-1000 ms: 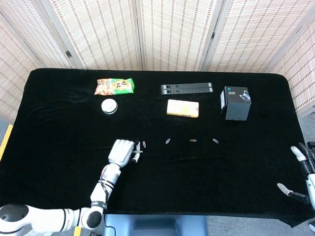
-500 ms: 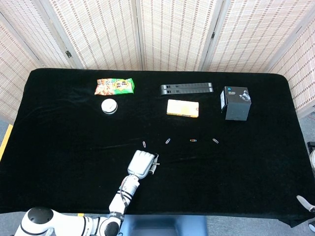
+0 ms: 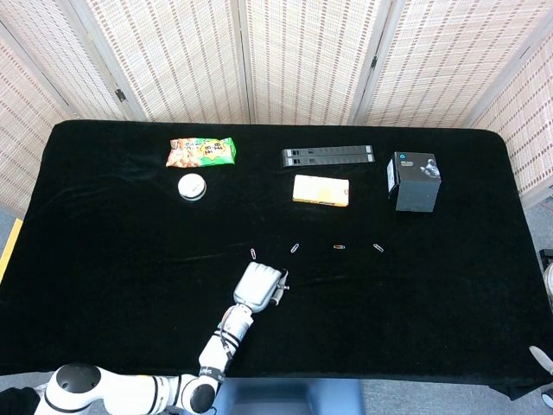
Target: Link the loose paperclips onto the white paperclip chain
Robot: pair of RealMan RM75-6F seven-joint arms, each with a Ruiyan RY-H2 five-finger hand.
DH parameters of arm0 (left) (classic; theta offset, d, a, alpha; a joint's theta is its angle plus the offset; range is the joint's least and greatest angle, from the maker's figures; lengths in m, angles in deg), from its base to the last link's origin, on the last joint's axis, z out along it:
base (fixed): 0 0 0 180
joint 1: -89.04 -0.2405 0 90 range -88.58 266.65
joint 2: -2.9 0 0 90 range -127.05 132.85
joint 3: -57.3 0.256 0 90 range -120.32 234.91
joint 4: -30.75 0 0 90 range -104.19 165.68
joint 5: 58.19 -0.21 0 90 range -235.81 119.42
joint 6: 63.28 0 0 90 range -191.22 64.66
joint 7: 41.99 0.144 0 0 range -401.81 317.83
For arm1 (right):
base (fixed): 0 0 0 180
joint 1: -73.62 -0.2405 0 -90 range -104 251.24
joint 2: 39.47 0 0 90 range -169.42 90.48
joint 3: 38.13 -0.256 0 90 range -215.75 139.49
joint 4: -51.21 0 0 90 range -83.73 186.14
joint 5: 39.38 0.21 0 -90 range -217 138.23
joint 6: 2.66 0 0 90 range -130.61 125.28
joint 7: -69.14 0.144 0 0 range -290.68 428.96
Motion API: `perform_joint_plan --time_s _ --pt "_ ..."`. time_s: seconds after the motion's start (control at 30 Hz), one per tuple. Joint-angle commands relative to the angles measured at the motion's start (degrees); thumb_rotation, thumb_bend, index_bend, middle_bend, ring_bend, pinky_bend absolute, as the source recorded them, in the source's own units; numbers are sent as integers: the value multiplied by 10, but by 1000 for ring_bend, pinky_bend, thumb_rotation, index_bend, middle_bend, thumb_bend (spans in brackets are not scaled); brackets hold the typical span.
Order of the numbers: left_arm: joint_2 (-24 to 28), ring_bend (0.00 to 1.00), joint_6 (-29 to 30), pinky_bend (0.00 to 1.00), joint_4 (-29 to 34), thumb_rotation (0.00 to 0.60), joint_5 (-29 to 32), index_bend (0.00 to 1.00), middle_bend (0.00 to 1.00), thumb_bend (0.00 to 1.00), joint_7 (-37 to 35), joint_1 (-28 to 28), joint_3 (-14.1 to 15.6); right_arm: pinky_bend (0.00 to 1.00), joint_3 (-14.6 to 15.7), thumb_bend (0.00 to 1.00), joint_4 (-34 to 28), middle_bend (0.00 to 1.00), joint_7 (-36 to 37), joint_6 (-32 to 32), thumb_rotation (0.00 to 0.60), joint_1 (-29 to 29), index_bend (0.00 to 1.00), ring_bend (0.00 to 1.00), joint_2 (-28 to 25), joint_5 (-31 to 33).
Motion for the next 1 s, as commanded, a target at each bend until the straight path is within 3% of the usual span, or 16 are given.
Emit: perform_joint_plan --time_s 0.03,0.17,0.47,0.67,0.73,0.83,0.9,1.0 --pt "2 1000 -2 1000 -4 600 3 41 1000 259 -2 1 -9 0 -1 0 -2 0 -2 -4 594 -1 0 0 -1 1" --pt "6 1000 -4 1000 -3 600 5 0 1000 192 -2 0 -14 0 -4 0 -7 0 -4 -6 595 -1 0 0 -2 4" --pt "54 1000 17 1000 70 600 -2 0 1000 183 16 -14 -13 0 -5 0 -17 0 -25 -23 593 -11 0 0 -4 -3" --pt "147 991 68 1000 173 600 -30 0 989 184 29 -44 -12 0 -1 0 -26 0 -52 -37 593 -20 0 0 -3 -15" --pt "186 914 84 993 206 600 -47 18 912 186 22 -59 -8 0 1 0 -31 0 -64 -43 594 -24 0 0 -3 -21" --pt "266 632 96 818 263 600 -74 88 660 192 -36 -95 2 0 3 0 -39 0 -88 -50 593 -31 0 0 0 -33" --pt "307 463 100 569 277 600 -101 129 490 208 -84 -118 16 0 6 0 -43 0 -107 -57 593 -36 0 0 1 -41" --pt "363 307 118 315 275 600 -156 159 342 233 -156 -159 52 0 4 0 -52 0 -138 -71 593 -49 0 0 10 -51"
